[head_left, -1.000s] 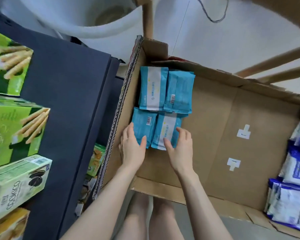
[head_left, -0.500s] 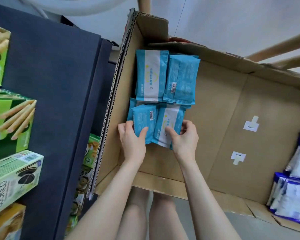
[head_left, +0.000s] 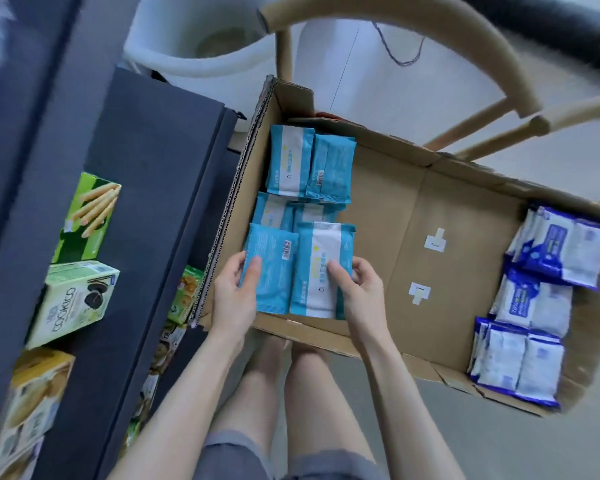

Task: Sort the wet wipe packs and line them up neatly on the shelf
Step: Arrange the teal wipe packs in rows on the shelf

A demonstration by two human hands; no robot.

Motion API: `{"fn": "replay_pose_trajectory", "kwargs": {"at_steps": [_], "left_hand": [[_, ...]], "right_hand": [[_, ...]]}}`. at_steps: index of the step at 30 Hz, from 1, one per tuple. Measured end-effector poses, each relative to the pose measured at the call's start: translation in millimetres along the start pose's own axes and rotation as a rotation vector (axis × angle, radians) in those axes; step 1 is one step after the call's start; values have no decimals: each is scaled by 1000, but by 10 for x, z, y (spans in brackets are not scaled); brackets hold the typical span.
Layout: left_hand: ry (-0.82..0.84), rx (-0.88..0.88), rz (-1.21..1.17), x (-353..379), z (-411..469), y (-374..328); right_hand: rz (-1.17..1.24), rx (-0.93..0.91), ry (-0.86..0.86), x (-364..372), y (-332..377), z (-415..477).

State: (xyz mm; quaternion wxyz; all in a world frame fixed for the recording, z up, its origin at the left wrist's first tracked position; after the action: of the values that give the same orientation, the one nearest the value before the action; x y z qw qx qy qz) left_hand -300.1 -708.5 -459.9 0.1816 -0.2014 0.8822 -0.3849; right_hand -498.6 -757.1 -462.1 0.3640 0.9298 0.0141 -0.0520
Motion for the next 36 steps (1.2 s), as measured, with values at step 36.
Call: {"fn": "replay_pose_trajectory", "kwargs": {"at_steps": [36], "left_hand": [[-599, 287, -569, -1903, -4547, -21]], "right_hand": [[-288, -540, 954, 293, 639, -3963]]}}
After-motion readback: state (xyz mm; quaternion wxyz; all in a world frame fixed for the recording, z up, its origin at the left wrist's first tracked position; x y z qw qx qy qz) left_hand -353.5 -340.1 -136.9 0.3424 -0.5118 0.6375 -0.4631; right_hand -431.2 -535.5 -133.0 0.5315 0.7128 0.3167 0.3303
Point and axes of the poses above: each hand's wrist, its own z-axis towards the middle knuckle, its own x-axis out of the palm, y = z × x, the point moved 9 cm from there along z, towards the middle knuckle, and after that the axes turned 3 degrees about -y, right-handed, at the moved point
